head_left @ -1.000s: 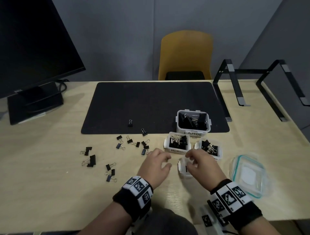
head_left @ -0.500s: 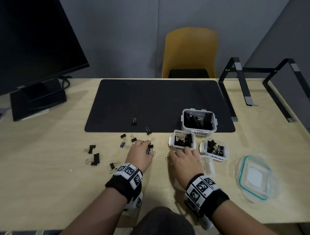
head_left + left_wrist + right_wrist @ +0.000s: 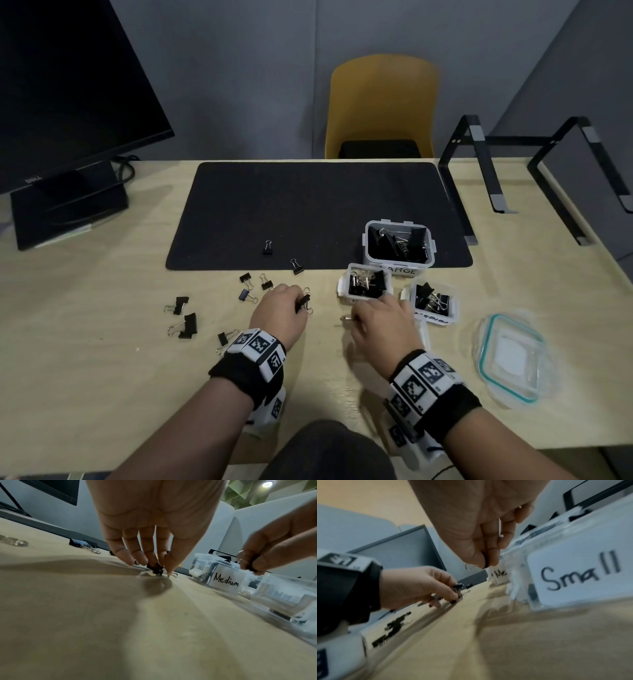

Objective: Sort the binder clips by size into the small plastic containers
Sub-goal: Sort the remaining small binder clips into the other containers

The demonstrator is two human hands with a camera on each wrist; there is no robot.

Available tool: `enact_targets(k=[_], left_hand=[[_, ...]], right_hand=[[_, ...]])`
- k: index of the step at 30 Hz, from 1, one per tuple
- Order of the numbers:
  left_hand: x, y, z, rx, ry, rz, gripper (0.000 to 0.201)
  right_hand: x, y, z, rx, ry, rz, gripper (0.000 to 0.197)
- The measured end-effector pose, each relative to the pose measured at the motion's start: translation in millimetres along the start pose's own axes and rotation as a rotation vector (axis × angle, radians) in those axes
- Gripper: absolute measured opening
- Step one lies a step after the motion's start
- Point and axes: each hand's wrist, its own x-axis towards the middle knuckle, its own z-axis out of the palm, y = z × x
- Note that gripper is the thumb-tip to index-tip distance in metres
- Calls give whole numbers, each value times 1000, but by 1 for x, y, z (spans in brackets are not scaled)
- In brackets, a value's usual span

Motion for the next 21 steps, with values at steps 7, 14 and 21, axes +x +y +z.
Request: enact_targets(k=[7,14,21], left_hand=[[-1,10,1,-38,6,-27,14],[-2,17,2,-51,-72,-88,40],[-12,21,6,12,-111,-117,44]], right_hand=[[-21,42,-19,66,104,152,10],[-35,62,-17,113,48,179,19],[-42,71,-14,235,-40,107,62]])
